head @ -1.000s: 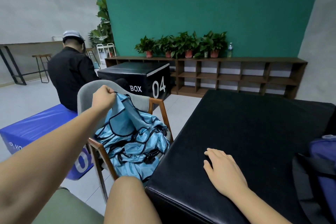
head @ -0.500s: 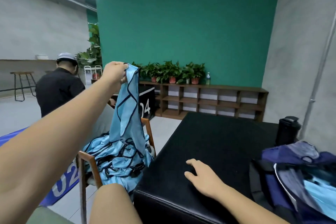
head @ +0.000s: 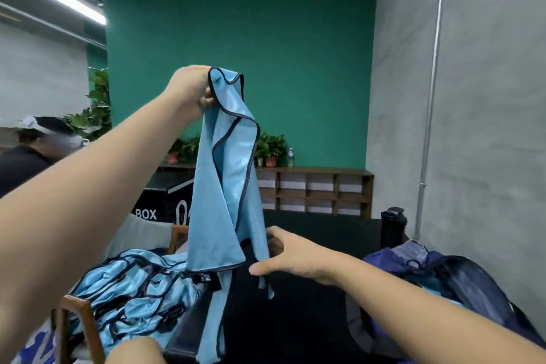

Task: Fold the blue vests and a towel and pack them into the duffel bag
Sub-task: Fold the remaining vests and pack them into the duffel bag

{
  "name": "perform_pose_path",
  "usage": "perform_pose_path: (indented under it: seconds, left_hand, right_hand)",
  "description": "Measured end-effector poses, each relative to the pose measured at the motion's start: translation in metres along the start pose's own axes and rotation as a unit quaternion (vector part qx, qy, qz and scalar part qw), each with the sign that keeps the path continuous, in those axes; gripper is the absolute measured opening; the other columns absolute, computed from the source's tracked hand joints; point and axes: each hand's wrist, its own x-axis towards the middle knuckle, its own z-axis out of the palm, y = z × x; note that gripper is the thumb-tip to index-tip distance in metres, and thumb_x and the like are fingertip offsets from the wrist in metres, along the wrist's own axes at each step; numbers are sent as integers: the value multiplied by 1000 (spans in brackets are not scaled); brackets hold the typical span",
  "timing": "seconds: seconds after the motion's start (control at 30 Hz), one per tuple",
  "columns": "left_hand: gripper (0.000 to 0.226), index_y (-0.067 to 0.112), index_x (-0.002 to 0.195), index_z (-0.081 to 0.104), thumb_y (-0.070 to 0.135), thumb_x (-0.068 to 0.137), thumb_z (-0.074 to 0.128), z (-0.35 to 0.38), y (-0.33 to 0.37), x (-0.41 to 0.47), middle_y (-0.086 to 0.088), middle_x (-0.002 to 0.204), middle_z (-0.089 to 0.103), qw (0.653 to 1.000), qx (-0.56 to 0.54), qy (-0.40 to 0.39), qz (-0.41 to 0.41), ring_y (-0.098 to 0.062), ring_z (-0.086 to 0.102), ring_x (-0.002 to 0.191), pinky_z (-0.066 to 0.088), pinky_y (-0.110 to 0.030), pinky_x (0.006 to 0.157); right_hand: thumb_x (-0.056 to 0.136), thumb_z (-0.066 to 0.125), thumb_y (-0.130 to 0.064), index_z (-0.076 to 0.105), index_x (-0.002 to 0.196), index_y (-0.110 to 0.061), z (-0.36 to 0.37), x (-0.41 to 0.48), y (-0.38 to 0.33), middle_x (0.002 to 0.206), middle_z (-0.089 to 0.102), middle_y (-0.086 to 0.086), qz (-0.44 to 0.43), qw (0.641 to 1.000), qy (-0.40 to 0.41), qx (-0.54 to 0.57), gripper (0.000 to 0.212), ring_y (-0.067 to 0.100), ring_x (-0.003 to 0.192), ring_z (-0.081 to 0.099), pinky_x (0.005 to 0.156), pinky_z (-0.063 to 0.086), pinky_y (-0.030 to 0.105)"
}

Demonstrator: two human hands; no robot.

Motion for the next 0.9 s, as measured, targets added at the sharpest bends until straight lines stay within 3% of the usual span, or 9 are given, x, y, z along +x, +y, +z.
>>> perform_pose_path:
  seconds: [0.17,0.27,0.33,0.43,0.5,0.57,0.67,0.8,0.9]
  left_hand:
    - [19,9,87,63,-9,84,58,13,5,3,-4,75,60,999,32,2,4,-20,54,69,48,-24,59]
    - [15,13,93,61,-1,88,59,10,-10,11,-4,85,58,996,88,-11,16,-23,52,79,48,-29,65]
    - [12,19,95,62,9,99,58,9,-27,11,1,89,63,995,98,-4,6,-17,62,75,55,-26,67]
    - [13,21,88,60,11,94,65,17,-62,1,0,84,61,994,101,-27,-44,-13,58,69,53,-24,61]
    - [14,18,82,59,9,80,70,23,-90,-6,-4,81,58,990,86,-59,-93,-14,56,64,46,-20,50]
    - [13,15,88,61,8,87,73,29,-118,-12,-8,92,68,984,90,-80,-130,-16,72,74,47,-20,50]
    - [6,14,105,66,14,102,71,46,-142,-30,-12,119,77,975,132,-110,-139,-23,78,103,52,-26,63]
    - [26,24,115,73,35,93,83,87,-136,-77,6,113,80,947,225,-223,-58,-10,75,107,54,-35,92]
    - [38,33,118,73,47,86,86,117,-115,-107,17,114,78,913,254,-319,-19,0,71,108,53,-31,93]
  right_hand:
    - [91,77,-12,79,116,-13,-27,-21,30,118,80,1,-13,996,74,51,25,20,115,74,109,55,41]
    - [93,71,-10,80,110,-13,-62,-35,32,114,81,2,-12,991,122,61,19,23,113,75,105,56,40]
    - [92,73,-17,77,94,-15,-89,-46,30,98,79,-5,-4,988,155,16,5,19,94,75,89,54,39]
    - [88,78,-26,65,78,-12,-124,-57,21,71,56,-4,19,973,220,-73,22,14,68,47,69,33,35]
    - [87,79,-27,69,81,-10,-143,-63,12,70,59,-3,28,961,248,-118,20,13,65,47,65,35,33]
    - [86,80,-27,73,81,-16,-160,-65,1,74,67,-2,21,947,270,-172,14,12,67,53,66,42,33]
    - [85,79,-26,74,78,-20,-177,-64,-23,83,74,-7,12,923,282,-261,11,14,78,65,73,52,33]
    - [86,73,-18,76,83,-21,-180,-58,-59,89,75,-9,-20,892,264,-366,6,13,88,69,79,58,32]
    - [84,73,-18,73,82,-24,-175,-52,-82,87,71,-10,-54,869,262,-416,6,13,85,66,74,57,34]
